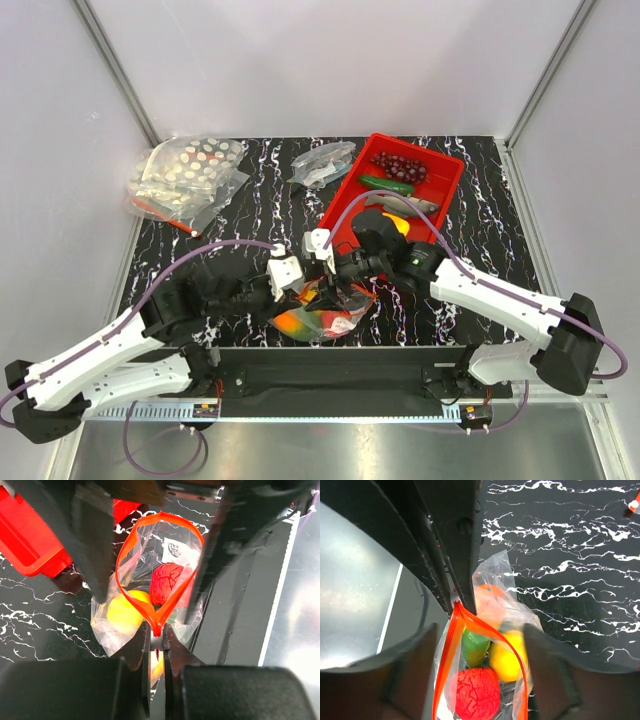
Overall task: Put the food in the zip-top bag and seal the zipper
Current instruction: Zip the zipper food storage bag at the center of the board.
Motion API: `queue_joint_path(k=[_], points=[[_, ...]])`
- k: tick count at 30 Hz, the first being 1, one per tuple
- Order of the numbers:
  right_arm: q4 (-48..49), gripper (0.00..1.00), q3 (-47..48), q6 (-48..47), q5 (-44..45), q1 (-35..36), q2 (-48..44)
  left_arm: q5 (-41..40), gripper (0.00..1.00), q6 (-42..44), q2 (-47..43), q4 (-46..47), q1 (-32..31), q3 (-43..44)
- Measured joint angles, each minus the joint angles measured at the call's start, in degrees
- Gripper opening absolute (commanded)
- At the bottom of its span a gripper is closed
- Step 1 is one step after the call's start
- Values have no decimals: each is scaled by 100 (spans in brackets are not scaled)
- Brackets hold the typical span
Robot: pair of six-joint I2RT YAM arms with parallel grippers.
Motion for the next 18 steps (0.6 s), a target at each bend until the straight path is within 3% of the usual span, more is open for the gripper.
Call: queue_joint_path(k=[1,3,4,5,10,12,18], points=[[37,51,-26,22,26,11,2,0,0,0,9,-31,0,17],[101,32,-68,52,87,24,11,-22,4,0,9,-63,2,48],[118,16,-79,90,92,26,13,-52,6,0,7,-68,11,55],[140,12,-92,96,94,31,13,-92,10,-2,-2,-68,24,55],[310,4,-214,258,133,35,2,-232,50,-48,-151,-48,31,55],[387,0,-306,319,203,35,-20,-282,54,-109,-319,11,31,55],[527,0,-503,684,431,33,-197,-546,59,-227,-977,457,31,-146]])
